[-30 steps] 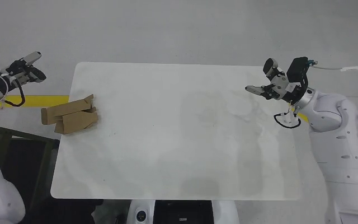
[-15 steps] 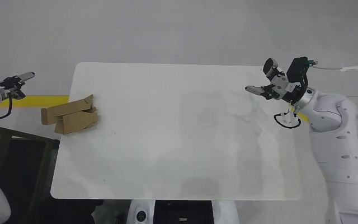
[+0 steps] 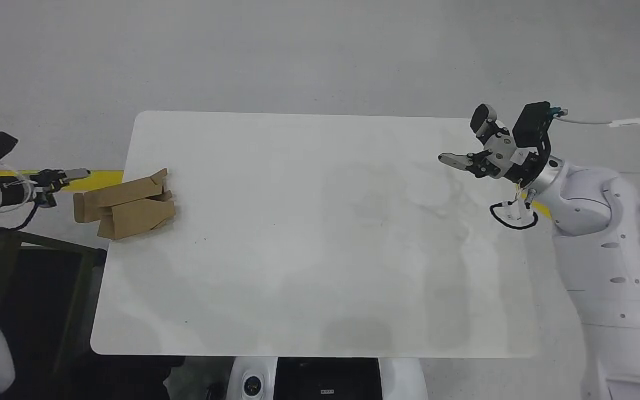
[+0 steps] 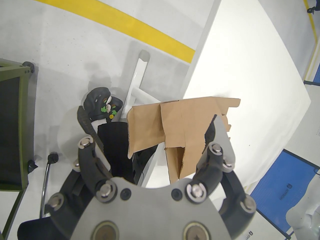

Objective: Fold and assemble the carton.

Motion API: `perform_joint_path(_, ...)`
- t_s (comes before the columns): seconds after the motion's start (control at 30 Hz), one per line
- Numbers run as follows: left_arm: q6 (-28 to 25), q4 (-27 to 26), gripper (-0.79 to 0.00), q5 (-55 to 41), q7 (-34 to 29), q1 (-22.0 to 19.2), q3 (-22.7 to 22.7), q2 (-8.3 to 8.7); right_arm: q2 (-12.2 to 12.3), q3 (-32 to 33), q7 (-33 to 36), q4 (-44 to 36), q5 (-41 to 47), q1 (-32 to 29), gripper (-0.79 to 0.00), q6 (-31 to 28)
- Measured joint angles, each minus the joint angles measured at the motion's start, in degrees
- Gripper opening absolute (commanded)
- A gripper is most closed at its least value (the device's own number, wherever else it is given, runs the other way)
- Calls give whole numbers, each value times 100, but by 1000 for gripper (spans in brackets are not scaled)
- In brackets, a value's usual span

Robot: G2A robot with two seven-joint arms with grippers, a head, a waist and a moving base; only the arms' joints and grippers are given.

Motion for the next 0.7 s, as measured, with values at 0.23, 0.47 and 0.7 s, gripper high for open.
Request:
perform_joint_path(0.23,73,203,0,-42,-22,-88,334,-122,0,0,0,0,0,0,0,0)
perform_joint_path(0.47,169,473,-46,-20,-96,-217,527,-156,0,0,0,0,0,0,0,0)
perform_joint_path(0.7,147,666,-785,-39,-164,-339,618,-142,0,0,0,0,0,0,0,0)
